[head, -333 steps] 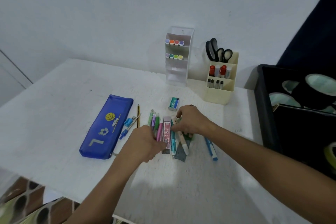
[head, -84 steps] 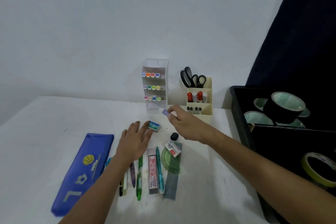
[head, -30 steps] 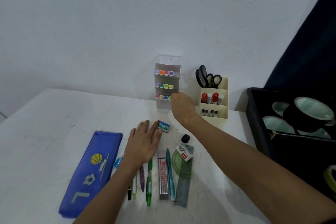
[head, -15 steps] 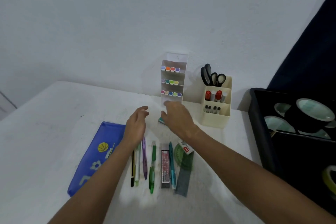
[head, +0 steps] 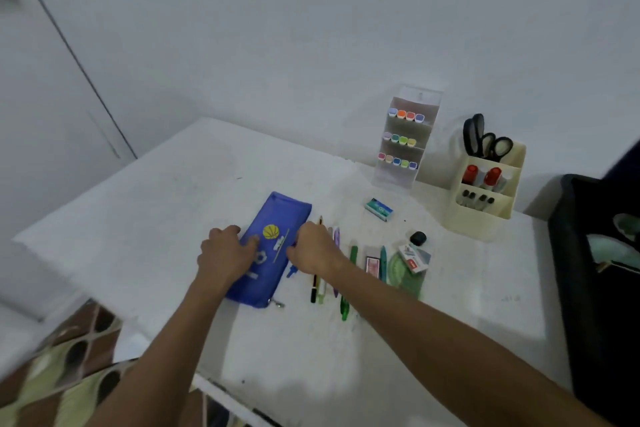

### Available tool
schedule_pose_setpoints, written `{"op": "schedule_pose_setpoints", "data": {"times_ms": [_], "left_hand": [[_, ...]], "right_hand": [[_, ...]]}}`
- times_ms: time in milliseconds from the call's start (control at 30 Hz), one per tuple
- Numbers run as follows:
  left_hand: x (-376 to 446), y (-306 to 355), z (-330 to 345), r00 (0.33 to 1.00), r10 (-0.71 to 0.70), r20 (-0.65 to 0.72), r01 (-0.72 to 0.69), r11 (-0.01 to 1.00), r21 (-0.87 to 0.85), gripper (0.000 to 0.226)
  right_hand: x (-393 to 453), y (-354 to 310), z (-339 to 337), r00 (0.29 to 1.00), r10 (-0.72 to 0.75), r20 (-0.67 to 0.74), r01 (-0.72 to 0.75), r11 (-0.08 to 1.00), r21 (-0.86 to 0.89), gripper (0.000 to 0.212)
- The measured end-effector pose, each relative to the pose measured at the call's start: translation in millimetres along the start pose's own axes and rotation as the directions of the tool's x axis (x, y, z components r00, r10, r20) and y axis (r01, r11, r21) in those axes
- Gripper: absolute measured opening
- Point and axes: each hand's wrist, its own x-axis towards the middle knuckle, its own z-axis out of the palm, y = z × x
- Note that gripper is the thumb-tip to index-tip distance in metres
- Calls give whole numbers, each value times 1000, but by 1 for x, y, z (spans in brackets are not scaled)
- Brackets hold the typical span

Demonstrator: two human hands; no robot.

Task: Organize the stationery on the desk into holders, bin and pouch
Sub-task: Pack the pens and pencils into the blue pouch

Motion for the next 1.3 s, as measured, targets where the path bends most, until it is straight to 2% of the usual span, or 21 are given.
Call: {"op": "schedule_pose_setpoints", "data": {"times_ms": [67,167,233,333,467,533,633,700,767,833,900,967,1033,1100,1133,1233,1300], "left_hand": [[-9,-7,-2,1000,26,4,-25,995,-94,37],[-22,-8,-9,998,44,-37,-52,973,-223,28],[-34,-1,-17,995,48,-92,-76,944,-320,26],[-49,13,-30,987,65,-144,-123,890,-440,24],[-67,42,-54,967,98,-237,-217,802,-556,21],[-79,61,-62,970,86,-228,-226,669,-708,15],[-98,86,-60,995,77,-71,-98,441,-892,15],[-104,98,-44,998,60,-1,-27,429,-903,22],[-113,109,-23,998,57,38,8,455,-890,24],[-125,120,-4,989,99,106,45,489,-871,22],[-136,132,16,980,135,145,39,587,-809,25],[-145,143,32,984,151,95,-53,756,-653,44],[-158,157,40,976,217,3,-181,824,-537,55],[-174,175,41,957,291,7,-239,799,-551,47],[-181,184,41,946,316,75,-215,782,-584,42],[-197,208,43,871,357,337,-17,708,-706,38],[-199,216,47,842,399,364,-15,690,-723,35]], "right_hand": [[-3,-5,3,999,39,1,-39,999,24,17],[-11,-6,6,996,92,-14,-91,993,68,24],[-17,-5,6,994,108,-23,-104,986,132,10],[-27,0,1,992,117,-48,-100,959,264,33],[-39,8,-20,996,91,-6,-79,899,431,32],[-46,14,-37,992,87,97,-127,797,590,31],[-60,28,-64,974,1,227,-184,588,787,24],[-70,45,-84,969,-22,248,-213,441,872,26],[-84,64,-103,972,-2,234,-218,358,908,27],[-100,83,-119,982,34,187,-185,396,900,26],[-118,100,-133,989,52,140,-148,467,872,22],[-136,113,-144,991,90,99,-133,553,823,19],[-153,124,-153,993,110,51,-110,637,763,20],[-165,133,-158,995,97,14,-79,712,698,19],[-170,137,-161,996,94,9,-76,746,662,19],[-180,149,-167,996,71,48,-86,799,595,20],[-184,155,-169,996,48,74,-83,800,594,21]]}}
